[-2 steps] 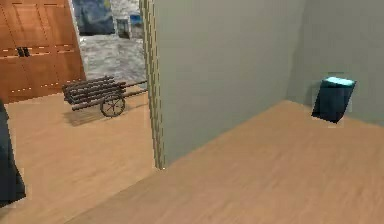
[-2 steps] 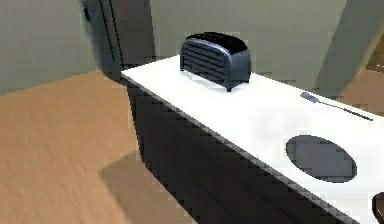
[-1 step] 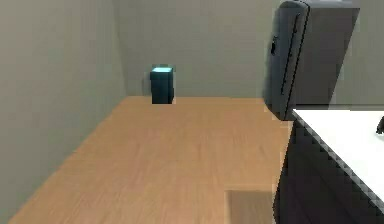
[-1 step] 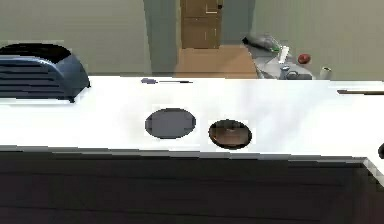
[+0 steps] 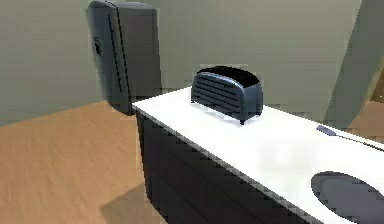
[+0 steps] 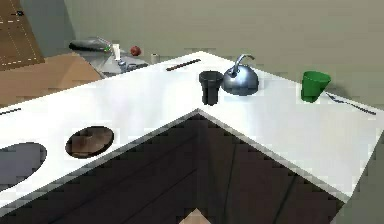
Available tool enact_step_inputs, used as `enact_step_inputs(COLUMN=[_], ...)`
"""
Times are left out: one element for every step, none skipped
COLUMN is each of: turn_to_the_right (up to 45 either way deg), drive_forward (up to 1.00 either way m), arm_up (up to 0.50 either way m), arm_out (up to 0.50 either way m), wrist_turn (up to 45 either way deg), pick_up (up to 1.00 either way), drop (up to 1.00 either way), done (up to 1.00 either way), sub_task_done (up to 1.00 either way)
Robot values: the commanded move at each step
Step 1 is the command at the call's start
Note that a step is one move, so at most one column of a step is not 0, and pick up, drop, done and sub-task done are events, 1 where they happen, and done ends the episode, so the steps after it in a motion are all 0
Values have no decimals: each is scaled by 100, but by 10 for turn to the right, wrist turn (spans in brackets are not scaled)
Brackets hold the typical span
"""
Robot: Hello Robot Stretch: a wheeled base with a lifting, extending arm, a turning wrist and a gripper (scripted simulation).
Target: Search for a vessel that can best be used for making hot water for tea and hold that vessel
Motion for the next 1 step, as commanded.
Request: enact_step_inputs(turn_to_the_right=[120], drive_forward=[0], arm_up=[0], arm_out=[0], wrist_turn=[0], pick_up=[0], drop=[0], done=[0], sub_task_done=[0])
